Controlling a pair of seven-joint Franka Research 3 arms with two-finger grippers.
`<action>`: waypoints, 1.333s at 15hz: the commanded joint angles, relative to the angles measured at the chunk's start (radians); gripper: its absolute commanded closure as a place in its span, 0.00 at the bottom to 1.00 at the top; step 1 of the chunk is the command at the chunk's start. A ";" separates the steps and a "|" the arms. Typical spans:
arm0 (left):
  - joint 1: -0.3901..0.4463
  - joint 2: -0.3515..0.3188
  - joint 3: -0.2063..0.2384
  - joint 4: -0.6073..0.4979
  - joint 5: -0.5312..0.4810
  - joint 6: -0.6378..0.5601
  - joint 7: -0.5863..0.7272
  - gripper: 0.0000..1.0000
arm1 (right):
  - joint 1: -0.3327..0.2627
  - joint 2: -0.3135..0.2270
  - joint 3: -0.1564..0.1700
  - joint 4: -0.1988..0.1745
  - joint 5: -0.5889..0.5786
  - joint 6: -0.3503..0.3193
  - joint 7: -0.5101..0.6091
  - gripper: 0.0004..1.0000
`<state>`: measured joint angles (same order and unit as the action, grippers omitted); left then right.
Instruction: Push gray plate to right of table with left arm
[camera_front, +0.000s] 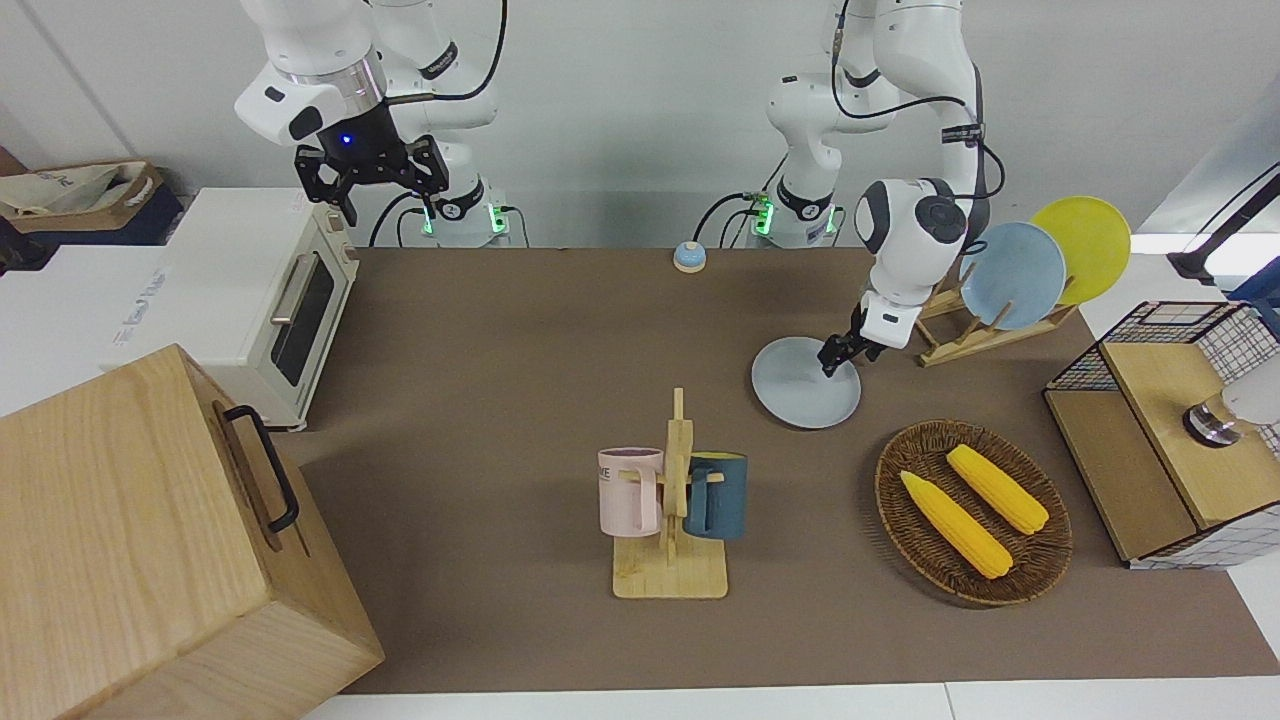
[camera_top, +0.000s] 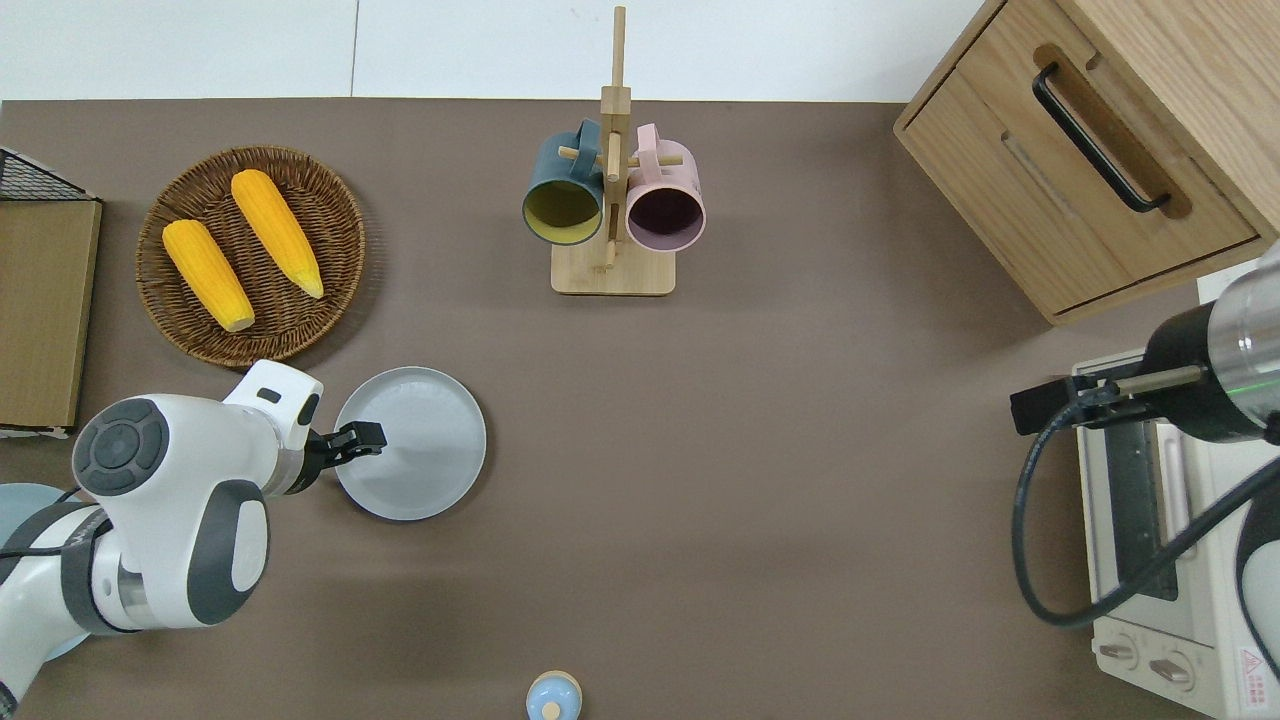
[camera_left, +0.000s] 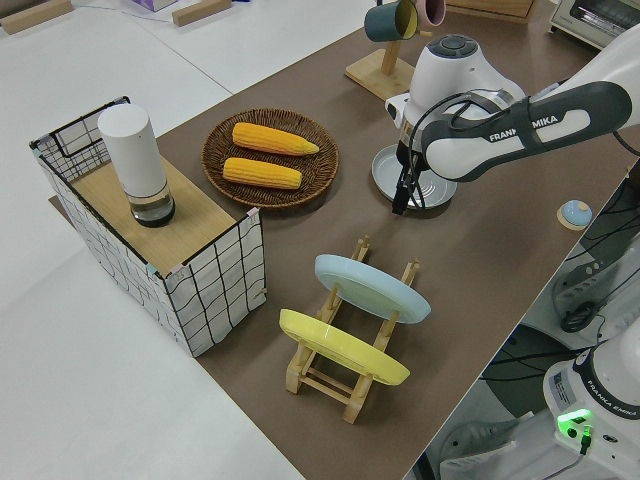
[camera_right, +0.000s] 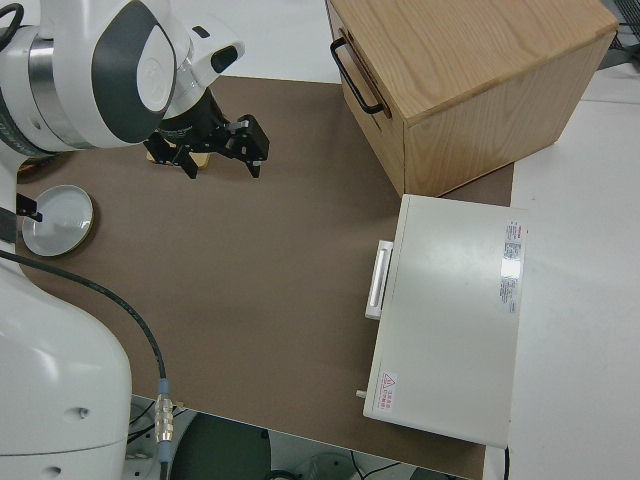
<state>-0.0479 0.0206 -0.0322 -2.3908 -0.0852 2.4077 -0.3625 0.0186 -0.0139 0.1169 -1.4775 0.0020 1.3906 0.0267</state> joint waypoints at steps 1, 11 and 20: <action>-0.010 0.012 0.008 -0.019 -0.007 0.039 -0.009 0.05 | -0.020 -0.003 0.013 0.008 0.010 -0.015 0.001 0.02; -0.012 0.018 0.008 -0.019 -0.007 0.039 -0.009 0.98 | -0.020 -0.003 0.013 0.008 0.010 -0.015 0.002 0.02; -0.012 0.024 0.008 -0.019 -0.007 0.039 -0.007 1.00 | -0.020 -0.003 0.015 0.008 0.010 -0.015 0.001 0.02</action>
<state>-0.0483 0.0330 -0.0342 -2.3924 -0.0861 2.4190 -0.3623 0.0186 -0.0139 0.1169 -1.4775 0.0020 1.3906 0.0267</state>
